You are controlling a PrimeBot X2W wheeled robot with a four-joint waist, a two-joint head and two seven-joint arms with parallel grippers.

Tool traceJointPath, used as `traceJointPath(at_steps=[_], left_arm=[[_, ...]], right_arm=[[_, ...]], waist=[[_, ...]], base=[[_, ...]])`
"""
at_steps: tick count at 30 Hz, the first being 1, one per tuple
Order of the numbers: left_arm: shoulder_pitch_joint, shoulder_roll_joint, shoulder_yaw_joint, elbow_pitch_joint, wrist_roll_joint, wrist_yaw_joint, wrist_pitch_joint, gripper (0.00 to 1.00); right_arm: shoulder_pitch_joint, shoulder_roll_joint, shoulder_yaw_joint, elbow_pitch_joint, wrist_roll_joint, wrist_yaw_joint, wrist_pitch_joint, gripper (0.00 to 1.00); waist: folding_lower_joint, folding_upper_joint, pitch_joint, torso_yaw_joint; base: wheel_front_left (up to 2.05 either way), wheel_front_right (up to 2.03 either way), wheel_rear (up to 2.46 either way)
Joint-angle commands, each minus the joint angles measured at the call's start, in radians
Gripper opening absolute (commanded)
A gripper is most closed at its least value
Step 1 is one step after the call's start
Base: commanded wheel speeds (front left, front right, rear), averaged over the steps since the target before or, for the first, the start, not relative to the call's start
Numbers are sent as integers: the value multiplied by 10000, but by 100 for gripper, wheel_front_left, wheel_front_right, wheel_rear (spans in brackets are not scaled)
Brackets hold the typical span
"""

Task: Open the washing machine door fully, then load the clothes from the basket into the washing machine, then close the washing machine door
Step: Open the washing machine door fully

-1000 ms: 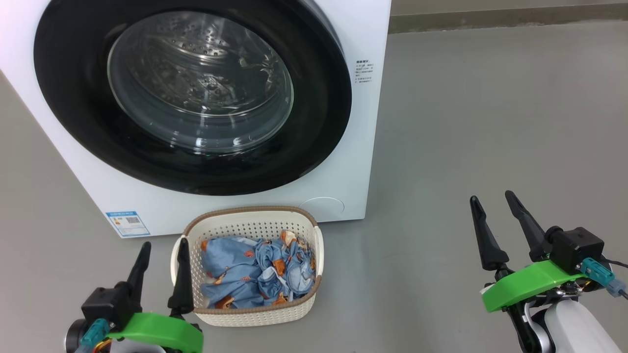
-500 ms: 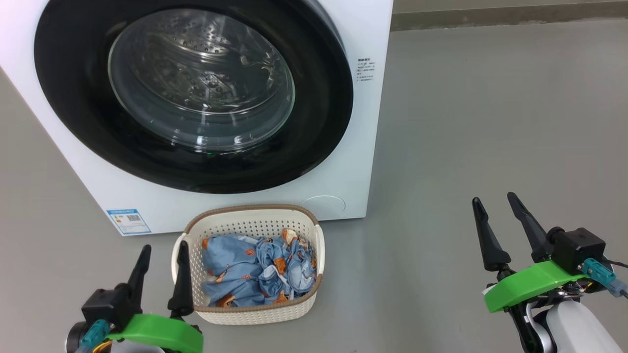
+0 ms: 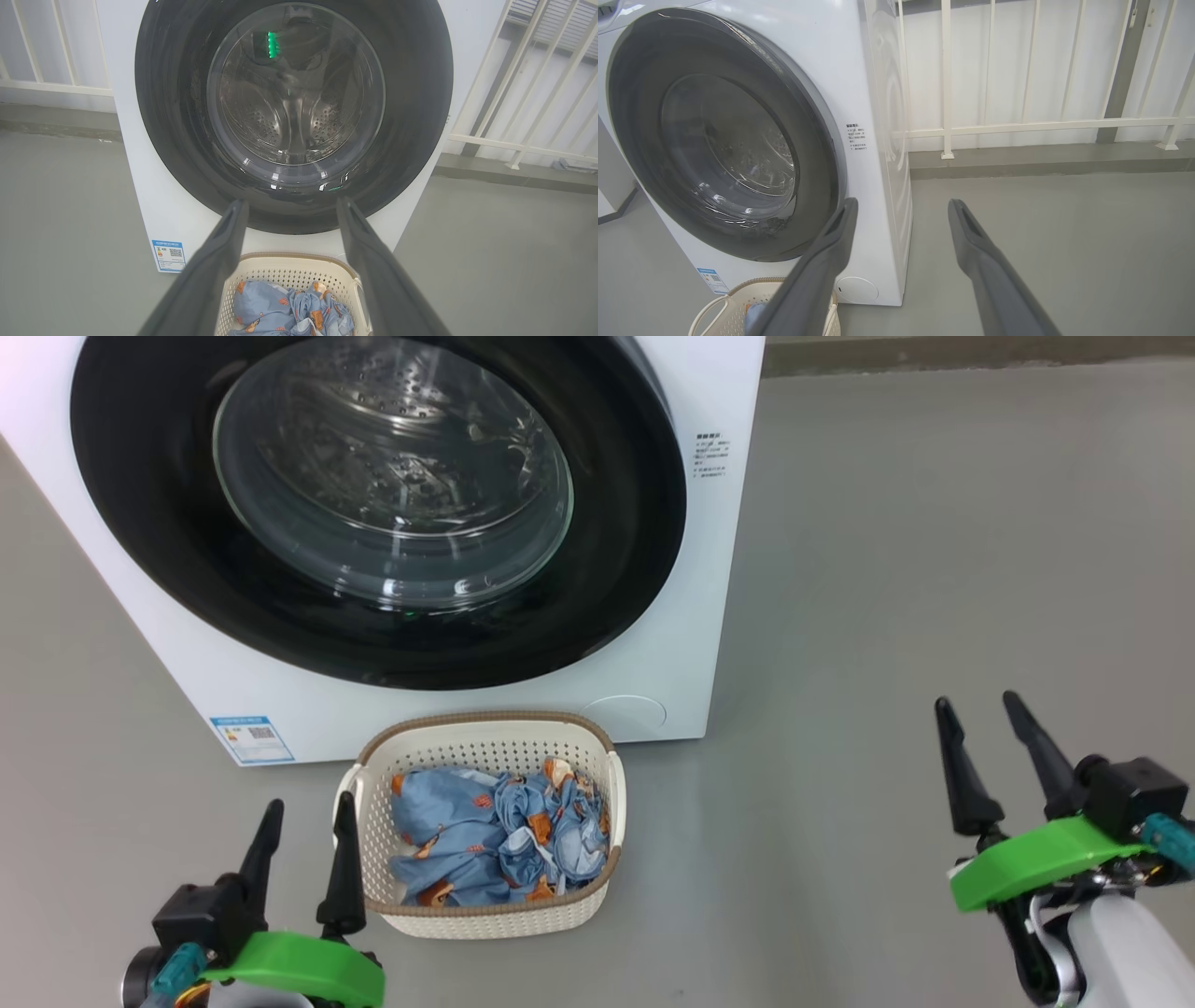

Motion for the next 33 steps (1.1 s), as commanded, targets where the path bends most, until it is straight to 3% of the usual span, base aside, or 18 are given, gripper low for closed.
traceJointPath(at_steps=[1,14,15,16,17,18,28,33], left_arm=[[-511,127,356,-298,133,14,-107,100],[-767,107,313,-387,218,-118,-107,100],[-785,101,298,-401,226,-126,-107,100],[-807,94,277,-413,236,-133,-107,100],[-834,87,255,-426,243,-141,-107,100],[-861,80,236,-437,247,-149,-107,100],[-1149,55,181,-611,247,-280,-107,100],[-1299,17,206,-770,246,-334,-107,100]], right_arm=[[-526,-143,82,-189,33,46,-120,100],[-1518,-627,-245,257,650,46,-120,100],[-1609,-674,-246,306,740,46,-120,93],[-1707,-735,-250,359,828,46,-120,48],[-1818,-784,-274,404,956,46,-120,32],[-1930,-809,-311,431,1134,46,-120,1],[-3209,-1439,25,911,3766,46,-115,0],[-3952,-1752,257,991,5699,46,178,0]], waist=[[0,-1,63,32],[0,-1,638,368],[0,-1,693,403],[0,-1,752,442],[0,-1,817,484],[0,-1,873,524],[0,-1,1550,921],[0,-1,2004,1075]], base=[[0,0,0],[0,0,0],[0,0,0],[0,0,0],[0,0,0],[0,0,0],[0,0,0],[0,0,0]])
